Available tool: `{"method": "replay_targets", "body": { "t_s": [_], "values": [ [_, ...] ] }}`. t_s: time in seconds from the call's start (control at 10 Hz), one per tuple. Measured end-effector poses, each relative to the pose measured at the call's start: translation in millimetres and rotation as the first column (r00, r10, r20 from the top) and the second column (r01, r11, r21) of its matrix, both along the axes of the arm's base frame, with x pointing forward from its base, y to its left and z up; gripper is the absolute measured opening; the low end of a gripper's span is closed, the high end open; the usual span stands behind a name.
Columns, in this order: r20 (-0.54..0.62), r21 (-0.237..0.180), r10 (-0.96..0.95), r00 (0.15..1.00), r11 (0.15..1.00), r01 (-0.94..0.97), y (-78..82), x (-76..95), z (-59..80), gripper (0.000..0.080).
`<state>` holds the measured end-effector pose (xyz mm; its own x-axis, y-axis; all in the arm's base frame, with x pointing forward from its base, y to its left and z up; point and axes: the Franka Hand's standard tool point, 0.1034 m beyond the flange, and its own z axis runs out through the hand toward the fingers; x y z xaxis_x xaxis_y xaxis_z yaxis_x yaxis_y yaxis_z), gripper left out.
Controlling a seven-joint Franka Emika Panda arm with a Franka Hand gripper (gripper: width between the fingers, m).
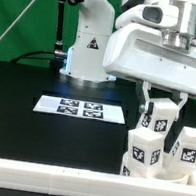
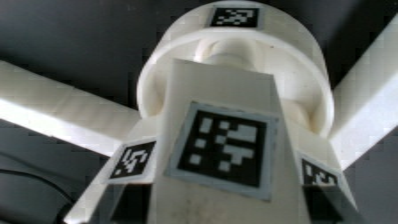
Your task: Assemble stool
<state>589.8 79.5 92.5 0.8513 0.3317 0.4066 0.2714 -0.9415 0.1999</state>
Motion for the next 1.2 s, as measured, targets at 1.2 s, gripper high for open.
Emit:
{"method": "replay_targets", "body": {
  "t_s": [1.2],
  "values": [
    [0.114, 0.025, -0.036, 0.993, 0.999, 0.033, -2.5, -5.8, -14.0, 0.0512]
  ]
}}
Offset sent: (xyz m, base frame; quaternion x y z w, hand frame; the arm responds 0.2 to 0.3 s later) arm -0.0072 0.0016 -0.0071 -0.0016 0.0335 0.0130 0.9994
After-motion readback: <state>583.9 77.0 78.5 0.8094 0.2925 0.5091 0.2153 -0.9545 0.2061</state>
